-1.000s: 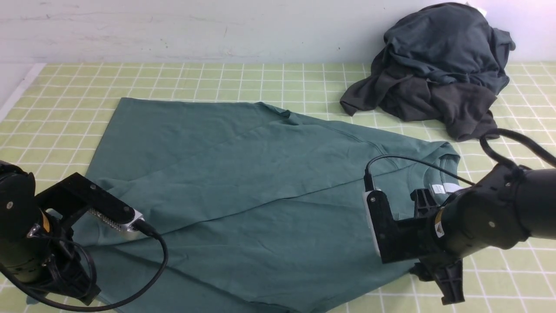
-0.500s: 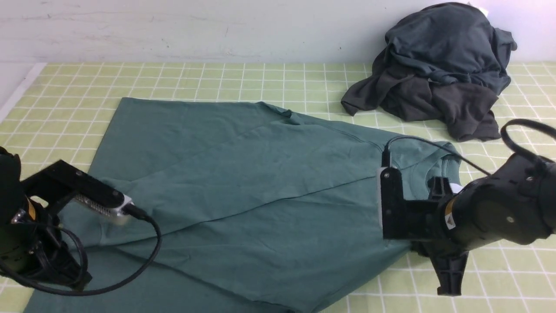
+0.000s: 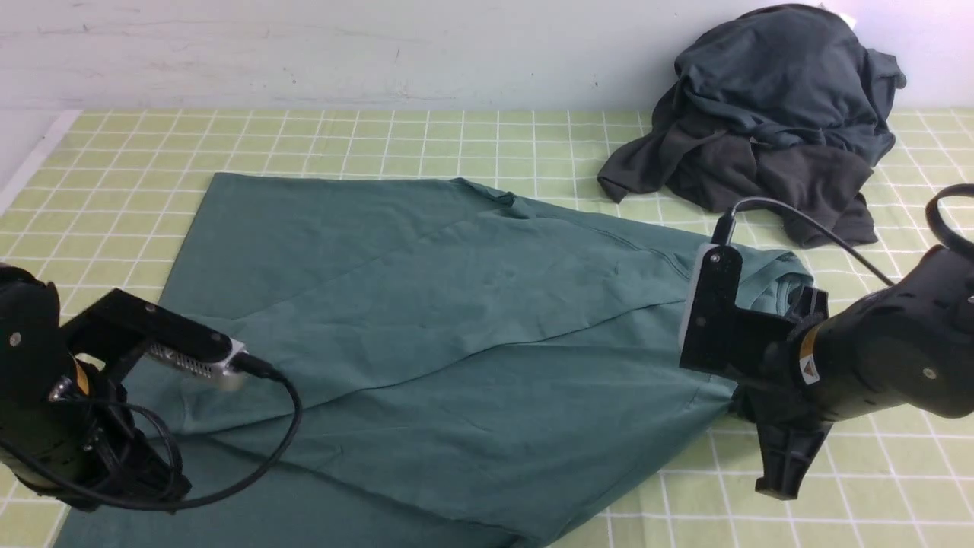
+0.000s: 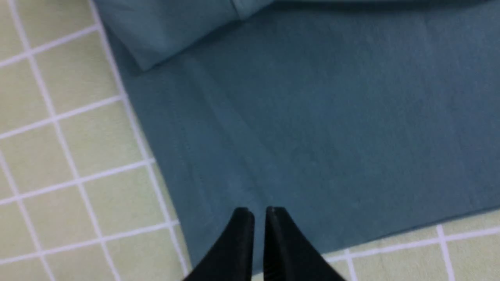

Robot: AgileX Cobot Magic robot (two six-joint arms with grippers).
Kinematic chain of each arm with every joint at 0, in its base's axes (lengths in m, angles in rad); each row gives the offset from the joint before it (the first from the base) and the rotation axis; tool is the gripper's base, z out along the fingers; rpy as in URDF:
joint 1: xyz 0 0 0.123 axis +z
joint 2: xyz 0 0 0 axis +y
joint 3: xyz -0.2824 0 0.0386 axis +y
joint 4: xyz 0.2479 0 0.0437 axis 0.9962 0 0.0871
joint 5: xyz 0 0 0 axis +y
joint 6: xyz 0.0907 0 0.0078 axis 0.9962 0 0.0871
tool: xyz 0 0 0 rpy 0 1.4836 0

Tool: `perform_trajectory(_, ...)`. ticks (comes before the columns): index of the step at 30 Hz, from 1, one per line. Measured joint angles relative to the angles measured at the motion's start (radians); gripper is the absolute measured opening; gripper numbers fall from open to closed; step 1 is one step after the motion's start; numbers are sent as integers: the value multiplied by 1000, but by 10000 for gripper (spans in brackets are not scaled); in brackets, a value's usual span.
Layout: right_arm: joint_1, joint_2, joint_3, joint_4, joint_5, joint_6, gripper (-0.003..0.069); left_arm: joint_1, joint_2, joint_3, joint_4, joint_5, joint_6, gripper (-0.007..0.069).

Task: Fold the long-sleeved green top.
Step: Use both arms simultaneously to clamp the lower edge of the clothing fabric

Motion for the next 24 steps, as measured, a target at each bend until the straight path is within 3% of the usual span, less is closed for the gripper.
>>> perform_trajectory(5, 0, -2, 0, 5, 2, 3, 5, 0, 77, 10, 0, -119, 176, 194)
perform_trajectory(9, 0, -2, 0, 36, -19, 6, 5, 0, 150, 10, 1, -126, 444, 312)
perform_trajectory(10, 0, -2, 0, 54, -30, 7, 5, 0, 172, 10, 1, -100, 563, 341)
perform_trajectory(12, 0, -2, 0, 71, -38, 7, 5, 0, 192, 10, -4, -45, 679, 375)
perform_trajectory(17, 0, -2, 0, 87, -39, 7, 5, 1, 161, 22, -74, -10, 770, 397)
perform_trajectory(24, 0, -2, 0, 87, -54, 27, 5, 1, 137, 127, 3, -92, 790, 397)
